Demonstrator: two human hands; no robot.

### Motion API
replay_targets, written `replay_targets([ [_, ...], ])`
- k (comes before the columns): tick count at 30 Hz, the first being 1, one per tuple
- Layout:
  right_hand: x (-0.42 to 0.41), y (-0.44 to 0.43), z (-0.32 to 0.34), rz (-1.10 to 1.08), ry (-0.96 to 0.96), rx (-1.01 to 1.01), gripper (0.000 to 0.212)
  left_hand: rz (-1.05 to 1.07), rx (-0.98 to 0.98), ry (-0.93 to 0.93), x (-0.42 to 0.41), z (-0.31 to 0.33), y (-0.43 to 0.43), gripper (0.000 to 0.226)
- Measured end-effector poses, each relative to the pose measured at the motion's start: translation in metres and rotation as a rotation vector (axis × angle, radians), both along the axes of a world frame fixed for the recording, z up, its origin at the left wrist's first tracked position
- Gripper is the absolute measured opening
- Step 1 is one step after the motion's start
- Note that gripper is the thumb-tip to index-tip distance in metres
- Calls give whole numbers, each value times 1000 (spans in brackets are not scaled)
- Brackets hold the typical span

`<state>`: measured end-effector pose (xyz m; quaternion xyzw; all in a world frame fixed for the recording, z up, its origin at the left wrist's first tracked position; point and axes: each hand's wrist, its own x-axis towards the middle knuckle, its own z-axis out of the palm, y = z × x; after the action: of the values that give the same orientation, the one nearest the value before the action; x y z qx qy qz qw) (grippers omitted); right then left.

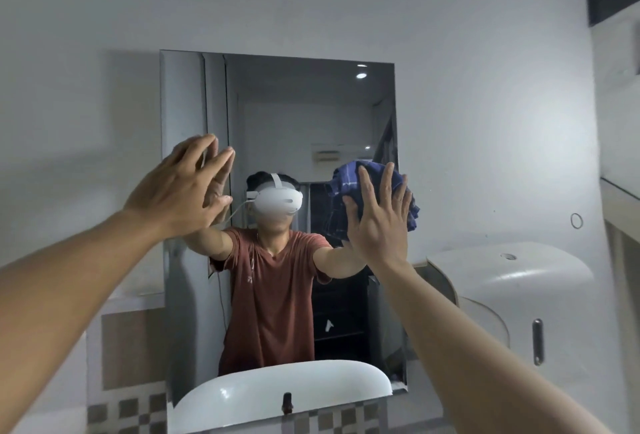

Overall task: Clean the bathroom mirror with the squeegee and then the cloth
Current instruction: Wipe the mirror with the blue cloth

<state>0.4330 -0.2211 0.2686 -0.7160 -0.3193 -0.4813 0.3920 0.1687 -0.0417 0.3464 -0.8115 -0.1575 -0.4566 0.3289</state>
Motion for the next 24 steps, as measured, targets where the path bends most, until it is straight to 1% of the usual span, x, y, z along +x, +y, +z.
replay_targets([
  [5, -4, 9, -23, -4, 83, 24, 63, -1, 1, 11, -2, 2, -1, 89],
  [10, -25, 31, -33, -15, 111, 60, 58, 4, 53, 41, -7, 11, 4, 86],
  [16, -59, 60, -33, 34, 26, 23, 58, -16, 60, 59, -10, 30, 7, 81],
  [19, -86, 78, -46, 68, -69, -39, 56, -30, 51, 52, -10, 31, 6, 74],
  [22, -114, 99, -62, 112, -179, -117, 52, -34, 41, 49, -11, 30, 5, 72],
  [24, -130, 114, -64, 143, -193, -136, 53, -31, 37, 48, -12, 31, 5, 72],
])
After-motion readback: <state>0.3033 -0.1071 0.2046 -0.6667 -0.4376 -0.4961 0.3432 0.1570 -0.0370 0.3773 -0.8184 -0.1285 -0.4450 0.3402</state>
